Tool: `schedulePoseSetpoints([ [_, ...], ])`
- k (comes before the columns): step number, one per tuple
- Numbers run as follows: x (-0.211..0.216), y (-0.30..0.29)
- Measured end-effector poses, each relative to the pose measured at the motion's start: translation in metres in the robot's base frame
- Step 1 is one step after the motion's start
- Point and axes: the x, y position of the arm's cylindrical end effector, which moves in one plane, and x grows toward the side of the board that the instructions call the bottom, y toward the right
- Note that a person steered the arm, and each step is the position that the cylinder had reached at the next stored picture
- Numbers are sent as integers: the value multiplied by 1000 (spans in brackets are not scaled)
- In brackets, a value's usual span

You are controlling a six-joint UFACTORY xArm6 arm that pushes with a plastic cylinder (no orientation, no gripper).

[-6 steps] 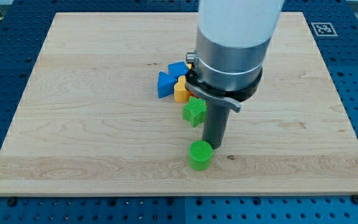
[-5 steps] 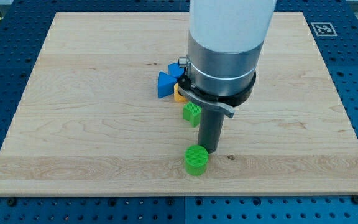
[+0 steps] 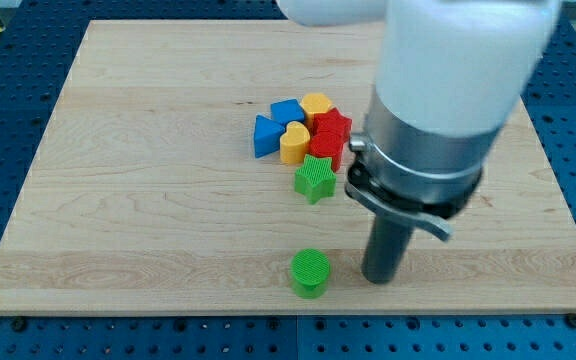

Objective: Push the green circle a bit left

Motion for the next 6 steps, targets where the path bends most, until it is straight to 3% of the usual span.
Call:
schedulePoseSetpoints([
  [1,17,-3],
  [6,7,-45],
])
